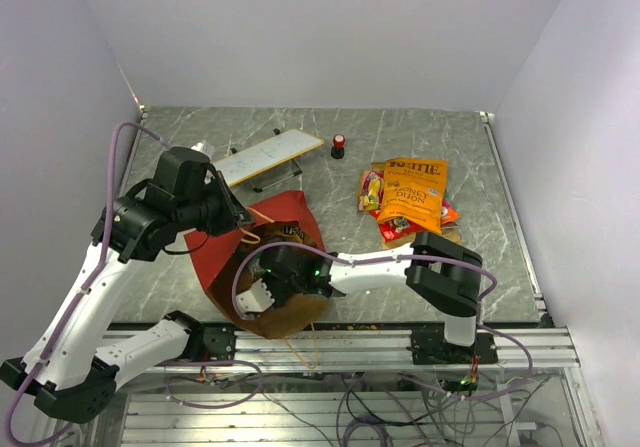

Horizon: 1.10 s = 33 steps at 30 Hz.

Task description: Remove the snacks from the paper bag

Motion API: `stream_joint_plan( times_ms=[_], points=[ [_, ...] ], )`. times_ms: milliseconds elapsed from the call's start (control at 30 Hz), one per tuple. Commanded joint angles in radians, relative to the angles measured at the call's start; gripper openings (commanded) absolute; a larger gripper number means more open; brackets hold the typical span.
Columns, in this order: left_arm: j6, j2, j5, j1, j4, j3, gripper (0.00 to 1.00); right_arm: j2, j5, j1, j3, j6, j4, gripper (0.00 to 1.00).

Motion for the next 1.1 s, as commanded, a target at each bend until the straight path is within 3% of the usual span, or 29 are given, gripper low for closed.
stream_joint_plan(
  times_ms=[0,133,500,1067],
  points=[
    [0.025,-0.002,0.002,0.006,-0.015,0.027,0.07,-0.003,-0.031,-0.009,0.028,-0.013,-0.017,0.06],
    [0.025,-0.006,-0.006,0.007,-0.011,0.027,0.07,-0.026,-0.039,-0.008,0.047,-0.006,-0.046,0.00],
    [0.009,-0.014,-0.007,0.006,0.013,0.022,0.07,-0.159,-0.029,-0.009,0.049,0.047,-0.082,0.00],
    [-0.007,-0.020,-0.034,0.006,0.034,-0.001,0.07,-0.553,-0.211,0.005,0.043,0.264,-0.250,0.00]
  ],
)
